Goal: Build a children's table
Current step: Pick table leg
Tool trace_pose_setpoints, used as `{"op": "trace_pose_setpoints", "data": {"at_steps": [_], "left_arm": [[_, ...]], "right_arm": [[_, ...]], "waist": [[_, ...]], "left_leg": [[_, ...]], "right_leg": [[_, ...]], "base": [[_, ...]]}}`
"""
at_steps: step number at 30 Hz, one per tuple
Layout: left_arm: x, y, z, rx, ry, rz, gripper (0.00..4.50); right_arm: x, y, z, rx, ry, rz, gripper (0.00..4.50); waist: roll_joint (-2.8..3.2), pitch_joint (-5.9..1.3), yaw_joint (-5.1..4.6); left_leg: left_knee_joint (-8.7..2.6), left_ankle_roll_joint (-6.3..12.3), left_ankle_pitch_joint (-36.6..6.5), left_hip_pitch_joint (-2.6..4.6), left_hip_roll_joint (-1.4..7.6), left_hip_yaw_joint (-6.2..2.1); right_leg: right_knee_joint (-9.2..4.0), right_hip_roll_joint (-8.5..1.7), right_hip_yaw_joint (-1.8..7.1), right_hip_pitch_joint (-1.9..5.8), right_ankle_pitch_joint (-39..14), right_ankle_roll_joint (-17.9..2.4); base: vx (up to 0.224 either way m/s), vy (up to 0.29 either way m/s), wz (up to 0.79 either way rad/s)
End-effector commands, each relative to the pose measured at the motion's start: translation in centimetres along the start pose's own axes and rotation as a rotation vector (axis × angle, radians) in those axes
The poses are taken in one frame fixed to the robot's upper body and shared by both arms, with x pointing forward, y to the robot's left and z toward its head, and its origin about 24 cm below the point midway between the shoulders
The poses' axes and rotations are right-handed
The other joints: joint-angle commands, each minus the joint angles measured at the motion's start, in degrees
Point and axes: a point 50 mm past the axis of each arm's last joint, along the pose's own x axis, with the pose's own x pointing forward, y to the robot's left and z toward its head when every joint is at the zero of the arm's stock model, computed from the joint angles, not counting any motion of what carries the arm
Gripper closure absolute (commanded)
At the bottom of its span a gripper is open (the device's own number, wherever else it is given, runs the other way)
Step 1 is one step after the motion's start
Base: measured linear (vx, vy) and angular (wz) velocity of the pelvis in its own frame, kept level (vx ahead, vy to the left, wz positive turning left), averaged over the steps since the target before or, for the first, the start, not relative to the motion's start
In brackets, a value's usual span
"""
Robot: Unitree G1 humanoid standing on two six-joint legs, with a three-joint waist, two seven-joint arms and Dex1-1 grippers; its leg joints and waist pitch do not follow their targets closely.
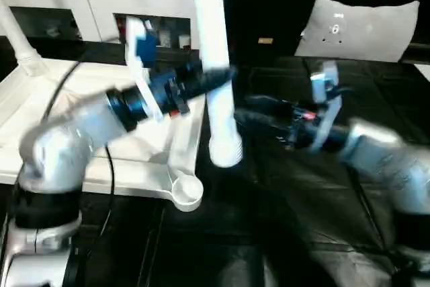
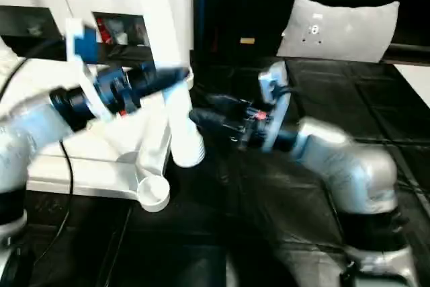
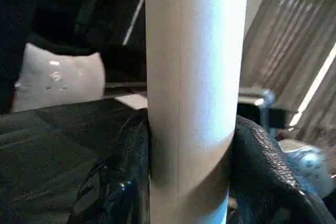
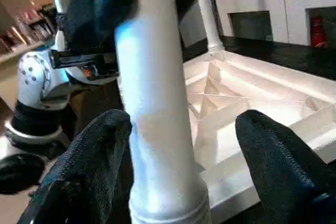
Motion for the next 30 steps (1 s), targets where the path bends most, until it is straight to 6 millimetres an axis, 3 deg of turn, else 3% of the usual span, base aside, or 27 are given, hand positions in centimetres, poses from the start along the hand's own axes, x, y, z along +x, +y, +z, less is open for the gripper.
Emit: {"op": "trace_pose_setpoints", "data": {"at_steps": [1, 10, 15, 24, 30], "left_arm": [[0.0, -0.1, 0.6, -0.022, -0.022, -0.004, 2.65], [0.1, -0.3, 0.6, -0.013, 0.023, -0.032, 2.65], [0.5, -0.5, 0.3, 0.057, 0.102, -0.055, 2.65], [1.8, -1.3, -0.6, 0.133, 0.196, -0.115, 2.65], [2.2, -1.7, -0.5, 0.172, 0.220, -0.148, 2.65]], "right_arm": [[-0.1, 0.2, 0.8, 0.021, -0.023, 0.017, 0.96], [0.2, 0.4, 0.4, 0.002, 0.054, 0.055, 0.96], [0.8, 0.2, -0.2, -0.081, 0.142, 0.046, 0.96], [2.1, -0.2, -1.5, -0.153, 0.256, 0.073, 0.96], [2.6, -0.4, -2.1, -0.135, 0.281, 0.099, 1.11]], "waist": [[-0.01, -4.52, 0.25], [0.09, -4.74, 0.43], [0.10, -4.64, 0.41], [-0.11, -4.84, 0.35], [-0.28, -4.74, 0.32]], "left_leg": [[-3.96, -2.86, -9.2, 1.96, 5.04, -2.38], [-4.13, -2.97, -8.0, 1.95, 5.19, -2.35], [-4.30, -3.75, -9.5, 2.02, 5.29, -2.38], [-4.11, -2.78, -7.7, 1.79, 5.34, -2.35], [-4.06, -2.10, -8.2, 1.94, 5.42, -2.29]], "right_leg": [[-4.91, -6.92, 2.73, 1.56, -12.7, -12.0], [-4.68, -6.75, 2.74, 1.53, -10.4, -10.8], [-4.78, -6.84, 2.88, 1.38, -12.8, -10.0], [-4.49, -6.94, 2.87, 1.71, -8.8, -11.5], [-4.65, -6.94, 2.86, 1.61, -10.1, -11.9]], "base": [[0.000, 0.000, 0.00], [0.000, 0.000, 0.00], [0.000, 0.000, 0.00], [0.000, 0.000, 0.00], [0.000, 0.000, 0.00]]}}
